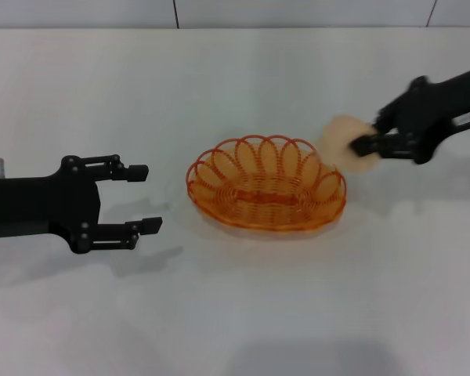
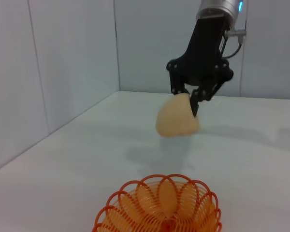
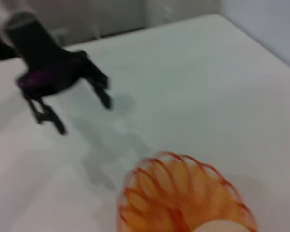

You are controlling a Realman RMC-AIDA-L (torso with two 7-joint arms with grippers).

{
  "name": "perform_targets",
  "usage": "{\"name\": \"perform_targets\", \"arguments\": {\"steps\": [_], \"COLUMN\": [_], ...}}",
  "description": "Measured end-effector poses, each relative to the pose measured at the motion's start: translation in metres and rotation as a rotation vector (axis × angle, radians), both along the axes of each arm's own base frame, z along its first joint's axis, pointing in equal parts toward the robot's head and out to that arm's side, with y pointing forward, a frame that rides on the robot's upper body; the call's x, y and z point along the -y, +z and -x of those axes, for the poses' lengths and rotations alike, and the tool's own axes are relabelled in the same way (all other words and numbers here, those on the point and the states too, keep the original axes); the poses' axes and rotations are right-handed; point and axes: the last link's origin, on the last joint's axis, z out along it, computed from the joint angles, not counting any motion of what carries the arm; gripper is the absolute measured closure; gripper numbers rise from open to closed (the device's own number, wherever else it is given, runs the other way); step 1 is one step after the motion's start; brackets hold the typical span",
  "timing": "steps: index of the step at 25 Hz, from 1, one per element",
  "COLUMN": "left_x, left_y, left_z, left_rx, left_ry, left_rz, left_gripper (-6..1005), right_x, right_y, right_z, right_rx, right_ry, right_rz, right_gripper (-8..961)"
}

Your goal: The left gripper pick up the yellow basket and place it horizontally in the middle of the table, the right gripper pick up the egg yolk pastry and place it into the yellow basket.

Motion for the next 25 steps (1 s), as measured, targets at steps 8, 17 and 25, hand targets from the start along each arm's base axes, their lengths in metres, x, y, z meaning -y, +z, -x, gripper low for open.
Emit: {"name": "perform_targets", "arguments": {"steps": [8,17,25], "left_x": [0.004,0.010,0.010], "left_y": [0.003,0.003,0.006], "left_z": [0.002,0.006,0.008], "left_rx": [-0.011,-0.014,-0.019], "left_ry": [0.003,0.011,0.015], "left_rz": [0.002,0.001,-0.007], "left_gripper": [258,257,257], "right_x": [-0.004,-0.010,-0.008], "right_y": [-0.045,-0.069,-0.065], "right_z": [0.015,0.021,0.010], "right_rx": [-0.007,-0.027,-0.034], "right_ry": [0.067,0.070,0.070], "right_rz": [0.018,0.002,-0.019], "right_gripper": [857,826,418]}}
